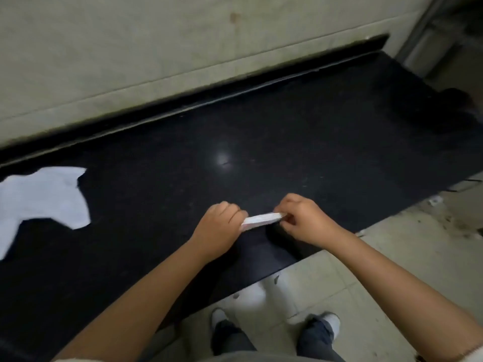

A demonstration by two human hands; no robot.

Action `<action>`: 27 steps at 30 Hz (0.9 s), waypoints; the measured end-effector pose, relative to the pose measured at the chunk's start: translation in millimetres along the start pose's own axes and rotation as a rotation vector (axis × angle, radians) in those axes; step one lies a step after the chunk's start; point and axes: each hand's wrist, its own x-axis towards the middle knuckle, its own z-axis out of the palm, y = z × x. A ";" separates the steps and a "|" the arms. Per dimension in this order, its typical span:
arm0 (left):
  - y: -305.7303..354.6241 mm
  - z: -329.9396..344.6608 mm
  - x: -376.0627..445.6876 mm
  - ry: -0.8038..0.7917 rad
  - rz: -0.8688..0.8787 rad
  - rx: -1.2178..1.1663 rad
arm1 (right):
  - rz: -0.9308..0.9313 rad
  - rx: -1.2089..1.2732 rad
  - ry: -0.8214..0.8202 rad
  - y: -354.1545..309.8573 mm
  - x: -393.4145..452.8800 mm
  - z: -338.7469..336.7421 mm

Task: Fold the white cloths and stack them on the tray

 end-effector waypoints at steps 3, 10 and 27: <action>52.2 0.4 87.9 -0.052 0.067 -0.065 | 0.100 -0.076 0.140 58.2 -35.3 -52.8; 195.3 13.6 276.8 -0.174 0.081 -0.280 | 0.283 -0.194 0.374 200.8 -117.3 -195.9; 347.8 36.8 699.8 0.004 0.062 -0.428 | 0.309 -0.138 0.660 453.4 -116.7 -532.6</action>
